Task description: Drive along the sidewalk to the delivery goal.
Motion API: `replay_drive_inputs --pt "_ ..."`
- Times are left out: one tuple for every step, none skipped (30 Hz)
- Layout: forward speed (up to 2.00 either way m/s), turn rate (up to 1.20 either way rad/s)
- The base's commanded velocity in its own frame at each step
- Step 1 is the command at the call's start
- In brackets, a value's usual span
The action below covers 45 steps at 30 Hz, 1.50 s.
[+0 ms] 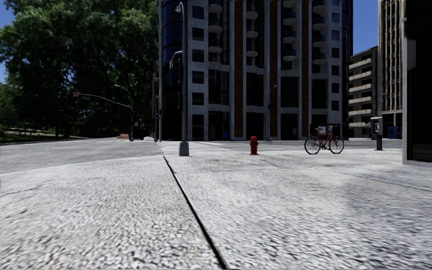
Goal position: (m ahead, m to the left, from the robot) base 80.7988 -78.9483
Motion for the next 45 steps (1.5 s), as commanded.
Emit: replay_drive_inputs --pt "2.0 -0.29" --pt "2.0 -0.29" --pt "2.0 -0.29" --pt "2.0 -0.29" --pt "2.0 -0.29" --pt "2.0 -0.29" --pt "2.0 -0.29" --pt "2.0 -0.29" --pt "2.0 -0.29" --pt "2.0 -0.29" --pt "2.0 -0.29" --pt "2.0 -0.29" --pt "2.0 -0.29" --pt "2.0 -0.29" --pt "2.0 -0.29" --pt "2.0 0.0" --pt "2.0 0.0" --pt "2.0 0.0" --pt "2.0 0.0" --pt "2.0 0.0" --pt "2.0 0.0" --pt "2.0 0.0" --pt "2.0 0.0" --pt "2.0 0.0" --pt "2.0 0.0" --pt "2.0 0.0" --pt "2.0 0.0" --pt "2.0 0.0" --pt "2.0 0.0" --pt "2.0 0.0" --pt "2.0 0.0" --pt "2.0 0.0" --pt "2.0 0.0" --pt "2.0 0.0" --pt "2.0 0.0" --pt "2.0 0.0" --pt "2.0 0.0" --pt "2.0 0.0" --pt "2.0 0.0" --pt "2.0 0.0" --pt "2.0 0.0" --pt "2.0 0.0" --pt "2.0 0.0" --pt "2.0 0.0" --pt "2.0 0.0"
